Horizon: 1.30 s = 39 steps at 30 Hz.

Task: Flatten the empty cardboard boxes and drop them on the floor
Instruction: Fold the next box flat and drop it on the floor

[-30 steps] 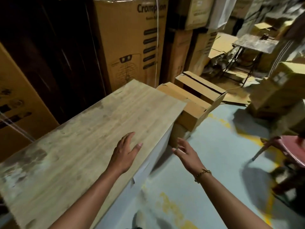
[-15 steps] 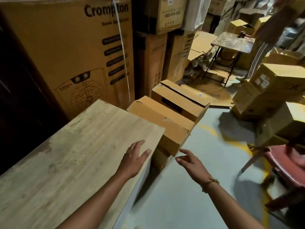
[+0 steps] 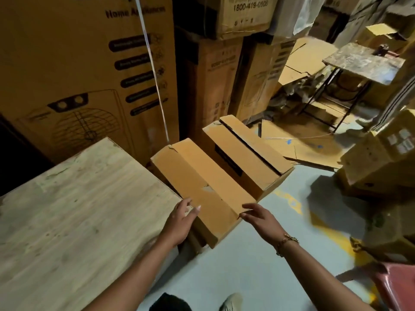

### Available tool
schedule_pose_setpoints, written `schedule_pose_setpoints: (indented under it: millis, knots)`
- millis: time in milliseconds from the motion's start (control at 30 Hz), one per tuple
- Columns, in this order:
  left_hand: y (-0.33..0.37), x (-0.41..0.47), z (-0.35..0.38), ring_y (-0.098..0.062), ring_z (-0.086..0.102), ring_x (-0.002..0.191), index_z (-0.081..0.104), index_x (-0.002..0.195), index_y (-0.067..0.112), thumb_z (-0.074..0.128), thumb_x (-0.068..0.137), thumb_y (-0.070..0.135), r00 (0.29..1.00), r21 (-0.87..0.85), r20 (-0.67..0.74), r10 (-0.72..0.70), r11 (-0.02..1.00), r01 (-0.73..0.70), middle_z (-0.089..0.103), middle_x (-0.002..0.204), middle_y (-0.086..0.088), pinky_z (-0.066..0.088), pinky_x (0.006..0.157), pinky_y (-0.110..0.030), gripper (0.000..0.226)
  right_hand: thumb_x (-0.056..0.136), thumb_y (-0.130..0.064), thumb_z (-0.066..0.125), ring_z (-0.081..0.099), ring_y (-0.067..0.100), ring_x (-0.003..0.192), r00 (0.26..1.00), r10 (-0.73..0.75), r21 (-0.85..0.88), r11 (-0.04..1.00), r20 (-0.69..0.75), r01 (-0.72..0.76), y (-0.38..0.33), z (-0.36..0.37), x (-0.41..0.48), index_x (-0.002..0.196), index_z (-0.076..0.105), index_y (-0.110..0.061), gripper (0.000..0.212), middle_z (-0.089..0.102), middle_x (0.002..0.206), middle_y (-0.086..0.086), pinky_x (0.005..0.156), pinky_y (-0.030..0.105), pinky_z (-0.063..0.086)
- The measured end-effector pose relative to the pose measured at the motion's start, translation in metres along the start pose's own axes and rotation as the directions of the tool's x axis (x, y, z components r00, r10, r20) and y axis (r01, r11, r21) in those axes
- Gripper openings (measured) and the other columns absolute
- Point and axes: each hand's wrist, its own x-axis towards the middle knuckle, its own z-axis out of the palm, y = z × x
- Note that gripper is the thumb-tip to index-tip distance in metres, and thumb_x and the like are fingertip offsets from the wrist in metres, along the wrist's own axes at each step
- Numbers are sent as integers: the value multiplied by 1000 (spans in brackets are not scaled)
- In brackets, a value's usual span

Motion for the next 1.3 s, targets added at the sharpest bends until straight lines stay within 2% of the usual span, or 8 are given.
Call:
schedule_pose_setpoints:
  millis: [400, 600, 767, 867, 1000, 1133, 1233, 1300]
  knots:
    - [-43, 69, 80, -17, 60, 107, 49, 124, 34, 53, 95, 52, 881, -306, 52, -470, 833, 462, 57, 122, 7, 51, 93, -41, 34, 97, -31, 60, 60, 16, 107, 929, 166, -246, 966, 329, -86, 35, -50, 180, 130, 56, -19, 35, 66, 123, 3, 89, 29, 42]
    - [-65, 110, 116, -21, 51, 126, 39, 146, 19, 59, 93, 51, 784, -349, 81, -616, 719, 601, 47, 147, -7, 41, 100, -32, 66, 92, -32, 66, 52, 26, 124, 933, 229, -313, 940, 279, -137, 60, -46, 261, 137, 51, -14, 51, 55, 139, 7, 97, 34, 40]
    - [-80, 138, 135, -21, 34, 144, 17, 157, 30, 54, 62, 90, 718, -396, 123, -685, 630, 669, 29, 161, 2, 32, 115, -42, 118, 89, -28, 70, 53, 30, 125, 943, 243, -333, 929, 229, -159, 81, -42, 307, 144, 42, -11, 63, 53, 141, 11, 101, 35, 42]
    - [-90, 150, 153, -26, 37, 142, 18, 157, 29, 55, 70, 85, 658, -413, 120, -744, 565, 714, 31, 160, 0, 35, 113, -43, 110, 81, -37, 72, 62, 28, 109, 907, 324, -371, 904, 268, -214, 112, -40, 337, 137, 48, -14, 65, 63, 127, 10, 97, 43, 50]
    - [-96, 145, 177, -19, 55, 122, 46, 140, 34, 65, 70, 76, 667, -489, 72, -741, 557, 672, 57, 135, 6, 47, 99, -35, 84, 88, -31, 71, 62, 27, 91, 867, 365, -352, 904, 338, -243, 138, -31, 353, 101, 57, -13, 25, 67, 108, 18, 84, 42, 53]
    - [-69, 137, 184, 1, 56, 101, 49, 127, 35, 69, 89, 43, 686, -639, -49, -726, 550, 537, 59, 108, 27, 44, 77, -9, 44, 82, -41, 77, 65, 18, 84, 891, 238, -199, 965, 386, -172, 133, -39, 346, 100, 54, -21, 35, 66, 91, 2, 75, 36, 55]
    - [-30, 137, 182, -9, 51, 116, 34, 146, 36, 70, 87, 44, 647, -792, -134, -750, 474, 385, 54, 133, 16, 40, 99, -29, 69, 89, -23, 73, 68, 0, 78, 909, 86, 29, 994, 407, -108, 103, -56, 328, 119, 54, -23, 35, 70, 99, -2, 63, 16, 53]
    - [-2, 137, 179, -20, 41, 136, 21, 155, 33, 71, 83, 51, 591, -830, -193, -783, 451, 327, 38, 154, 3, 33, 108, -40, 90, 85, -27, 77, 68, 13, 83, 895, 11, 122, 990, 447, -74, 79, -72, 319, 120, 58, -19, 42, 73, 97, 2, 62, 21, 55]
